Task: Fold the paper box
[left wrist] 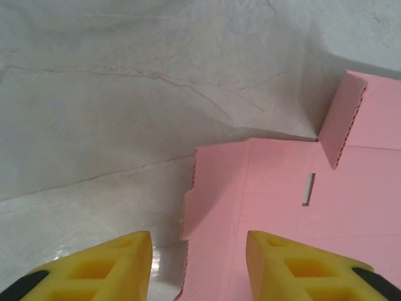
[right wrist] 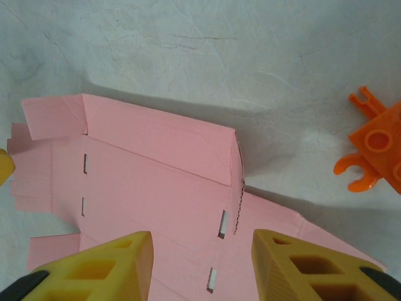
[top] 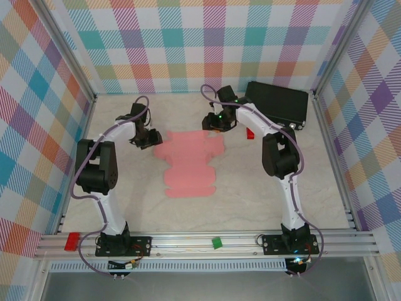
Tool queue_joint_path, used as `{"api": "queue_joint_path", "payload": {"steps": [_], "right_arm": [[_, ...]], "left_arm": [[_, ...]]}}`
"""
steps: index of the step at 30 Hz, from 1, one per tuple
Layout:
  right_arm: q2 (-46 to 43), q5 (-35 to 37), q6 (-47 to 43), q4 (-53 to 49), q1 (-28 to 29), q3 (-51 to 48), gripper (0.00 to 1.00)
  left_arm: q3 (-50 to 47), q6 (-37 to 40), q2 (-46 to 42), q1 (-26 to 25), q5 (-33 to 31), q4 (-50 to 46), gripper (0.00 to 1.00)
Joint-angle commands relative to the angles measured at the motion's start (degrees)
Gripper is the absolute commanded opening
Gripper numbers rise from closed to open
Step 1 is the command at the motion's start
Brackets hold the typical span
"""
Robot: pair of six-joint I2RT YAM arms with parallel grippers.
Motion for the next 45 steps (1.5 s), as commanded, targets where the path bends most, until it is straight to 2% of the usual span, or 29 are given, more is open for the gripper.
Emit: {"api": "queue_joint_path", "payload": {"steps": [1, 7, 12, 16, 22, 25, 28, 34, 36, 41, 45], "right_arm": [[1.28, -1.51, -1.37, -2.63, -0.40, 2.70, 0.46], [1.66, -1.38, -1.37, -3.06, -0.84, 3.60, 0.46], [1.11, -1.08, -1.63, -3.31, -1.25, 3.73, 0.46], [-0.26, -0.33, -1.98, -3.42, -1.71, 2.97, 0.46], [-5.74, 2.14, -4.08, -0.33, -2.64, -1.47, 0.47], [-8.96, 3.92, -6.94, 1.76, -2.87, -4.07, 0.48], [-10.72, 4.29, -11.78, 2.83, -3.26, -5.25, 0.48], [-12.92, -1.73, -27.30, 6.00, -3.57, -8.70, 0.54], [-12.88, -6.31, -32.46, 5.62, -3.63, -8.80, 0.55], [-10.52, -10.62, -38.55, 3.48, -3.65, -6.30, 0.56], [-5.65, -13.62, -41.33, -3.03, -3.67, 0.14, 0.55]], "left_arm": [[2.77, 1.11, 2.02, 0.61, 3.25, -0.36, 0.41], [5.00, 1.39, 4.16, 0.72, 4.61, -0.26, 0.31], [6.98, 2.78, 5.18, 0.70, 4.51, -0.75, 0.11], [7.82, 6.23, 4.53, 0.62, 4.18, 0.16, 0.00], [0.26, 13.16, -2.08, 0.03, 2.64, 14.01, 0.00], [-3.91, 17.65, -5.04, -0.37, 5.68, 22.42, 0.00], [-5.97, 22.66, -6.48, -1.18, 9.23, 26.17, 0.00], [-7.54, 30.69, -7.59, -3.04, 15.50, 29.52, 0.00], [-8.35, 32.19, -7.94, -3.48, 17.59, 31.44, 0.00], [-9.74, 34.05, -8.43, -4.28, 19.59, 34.66, 0.00], [-9.85, 34.34, -8.59, -4.48, 20.44, 34.55, 0.00]]}}
